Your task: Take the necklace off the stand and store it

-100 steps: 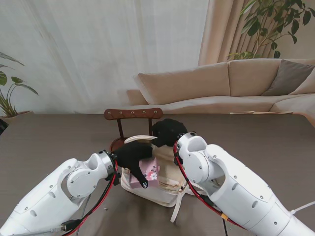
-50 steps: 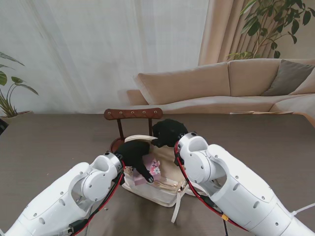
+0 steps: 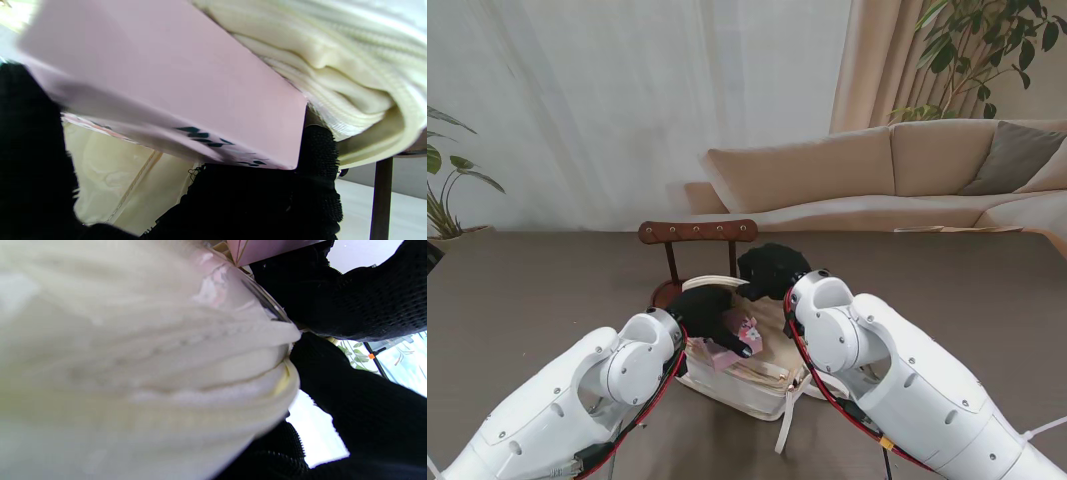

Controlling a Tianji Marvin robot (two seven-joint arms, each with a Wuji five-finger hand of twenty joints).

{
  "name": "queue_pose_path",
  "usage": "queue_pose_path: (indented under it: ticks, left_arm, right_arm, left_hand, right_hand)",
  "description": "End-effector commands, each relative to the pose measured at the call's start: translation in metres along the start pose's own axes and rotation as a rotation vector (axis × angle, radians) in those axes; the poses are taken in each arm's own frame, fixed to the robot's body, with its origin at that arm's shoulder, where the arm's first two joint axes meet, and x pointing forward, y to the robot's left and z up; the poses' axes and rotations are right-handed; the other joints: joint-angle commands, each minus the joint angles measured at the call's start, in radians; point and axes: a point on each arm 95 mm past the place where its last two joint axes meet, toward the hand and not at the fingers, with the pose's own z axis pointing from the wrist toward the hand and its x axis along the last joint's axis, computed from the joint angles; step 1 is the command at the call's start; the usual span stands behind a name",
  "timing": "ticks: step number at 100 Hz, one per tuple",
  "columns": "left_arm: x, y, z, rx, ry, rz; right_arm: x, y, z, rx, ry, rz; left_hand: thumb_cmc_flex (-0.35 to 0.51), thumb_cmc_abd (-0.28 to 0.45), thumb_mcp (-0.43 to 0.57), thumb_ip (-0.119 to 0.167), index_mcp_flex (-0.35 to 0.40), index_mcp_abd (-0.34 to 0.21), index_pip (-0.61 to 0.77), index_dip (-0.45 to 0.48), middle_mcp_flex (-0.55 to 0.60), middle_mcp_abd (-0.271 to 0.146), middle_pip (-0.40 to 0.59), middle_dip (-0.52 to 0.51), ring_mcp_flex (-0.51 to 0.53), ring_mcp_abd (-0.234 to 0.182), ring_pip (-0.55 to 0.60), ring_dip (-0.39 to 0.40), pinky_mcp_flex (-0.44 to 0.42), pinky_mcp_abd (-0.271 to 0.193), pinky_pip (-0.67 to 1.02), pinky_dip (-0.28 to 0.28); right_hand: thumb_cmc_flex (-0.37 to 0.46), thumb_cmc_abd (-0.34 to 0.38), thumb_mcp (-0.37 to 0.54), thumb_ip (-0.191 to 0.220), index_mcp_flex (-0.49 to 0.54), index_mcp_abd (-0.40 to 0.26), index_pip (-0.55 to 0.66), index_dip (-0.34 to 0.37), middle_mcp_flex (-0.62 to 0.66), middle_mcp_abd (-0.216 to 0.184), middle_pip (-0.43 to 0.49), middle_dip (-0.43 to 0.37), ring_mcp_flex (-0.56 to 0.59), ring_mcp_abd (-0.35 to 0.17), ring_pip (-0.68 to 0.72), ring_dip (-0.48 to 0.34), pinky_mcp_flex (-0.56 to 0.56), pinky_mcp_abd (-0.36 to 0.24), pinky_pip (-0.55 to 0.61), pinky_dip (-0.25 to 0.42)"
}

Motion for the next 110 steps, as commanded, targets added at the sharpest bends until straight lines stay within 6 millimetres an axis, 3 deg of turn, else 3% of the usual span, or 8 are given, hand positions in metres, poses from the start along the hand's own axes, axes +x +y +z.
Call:
queue_pose_path:
  ticks: [1, 33, 50, 57, 66, 91, 110]
  left_arm:
    - [0.003, 0.0, -0.001, -0.021, -0.003, -0.014]
    - [0.005, -0.001, -0.004, -0.044, -0.002, -0.043]
    - [0.006, -0.002, -0.006, -0.06, 0.008, -0.047]
    - [0.006, -0.002, -0.007, -0.067, 0.016, -0.045]
    - [0.006, -0.002, -0.007, -0.071, 0.018, -0.041]
    - [0.011, -0.002, -0.007, -0.08, 0.023, -0.013]
    - [0.016, -0.001, -0.004, -0.09, 0.01, -0.012]
  right_arm:
    - [0.003, -0.002, -0.001, 0.016, 0.009, 0.003]
    - [0.002, -0.003, -0.003, 0.02, 0.011, 0.008]
    - [0.002, -0.003, -0.003, 0.022, 0.01, 0.011]
    - [0.001, -0.004, -0.004, 0.023, 0.009, 0.012]
    - [0.001, -0.004, -0.004, 0.022, 0.008, 0.015]
    - [0.001, -0.005, -0.004, 0.025, 0.007, 0.024]
    - [0.001, -0.006, -0.004, 0.028, 0.008, 0.025]
  left_hand:
    - [0.098, 0.16, 0.452, 0.17, 0.043, -0.062, -0.031, -0.003, -0.045, -0.003, -0.021, -0.033, -0.01, 0.042, -0.007, -0.044, -0.046, 0.025, -0.036, 0.002]
    - [0.049, 0.197, 0.353, 0.175, 0.028, 0.005, -0.252, -0.114, -0.146, 0.059, -0.108, -0.159, -0.181, 0.14, -0.136, -0.107, -0.158, 0.063, -0.193, -0.073]
    - [0.044, 0.209, 0.328, 0.177, 0.021, -0.004, -0.291, -0.152, -0.205, 0.066, -0.142, -0.218, -0.273, 0.17, -0.186, -0.148, -0.203, 0.069, -0.302, -0.123]
    - [0.042, 0.216, 0.315, 0.179, 0.013, -0.03, -0.305, -0.168, -0.233, 0.054, -0.152, -0.239, -0.32, 0.185, -0.207, -0.167, -0.234, 0.072, -0.344, -0.141]
    - [0.041, 0.221, 0.302, 0.181, 0.016, -0.053, -0.313, -0.179, -0.252, 0.069, -0.164, -0.261, -0.355, 0.214, -0.221, -0.183, -0.244, 0.094, -0.379, -0.155]
    - [0.032, 0.227, 0.296, 0.182, 0.037, -0.065, -0.316, -0.193, -0.253, 0.082, -0.164, -0.299, -0.393, 0.238, -0.235, -0.199, -0.244, 0.109, -0.428, -0.178]
    - [-0.007, 0.257, 0.256, 0.169, 0.001, -0.012, -0.353, -0.231, -0.29, 0.099, -0.169, -0.325, -0.44, 0.25, -0.251, -0.216, -0.268, 0.108, -0.467, -0.194]
  right_hand:
    - [0.04, -0.008, 0.076, 0.015, 0.035, -0.032, 0.022, 0.018, 0.088, 0.031, 0.071, 0.013, 0.026, -0.113, 0.055, 0.015, 0.408, -0.019, 0.056, 0.036]
    - [0.041, -0.01, 0.077, 0.015, 0.036, -0.032, 0.021, 0.02, 0.088, 0.031, 0.073, 0.014, 0.026, -0.115, 0.057, 0.017, 0.408, -0.02, 0.055, 0.036]
    - [0.04, -0.011, 0.078, 0.015, 0.037, -0.032, 0.02, 0.02, 0.088, 0.031, 0.075, 0.014, 0.025, -0.115, 0.059, 0.017, 0.409, -0.021, 0.056, 0.036]
    - [0.041, -0.011, 0.078, 0.015, 0.037, -0.031, 0.02, 0.02, 0.088, 0.031, 0.075, 0.014, 0.026, -0.114, 0.059, 0.017, 0.409, -0.02, 0.056, 0.036]
    - [0.04, -0.012, 0.079, 0.015, 0.038, -0.032, 0.019, 0.021, 0.088, 0.032, 0.076, 0.014, 0.025, -0.113, 0.06, 0.018, 0.408, -0.019, 0.056, 0.036]
    - [0.04, -0.012, 0.079, 0.015, 0.039, -0.031, 0.018, 0.021, 0.088, 0.032, 0.076, 0.014, 0.025, -0.114, 0.061, 0.018, 0.409, -0.019, 0.056, 0.036]
    - [0.04, -0.013, 0.08, 0.015, 0.04, -0.03, 0.018, 0.021, 0.088, 0.031, 0.077, 0.015, 0.025, -0.114, 0.062, 0.018, 0.409, -0.019, 0.057, 0.037]
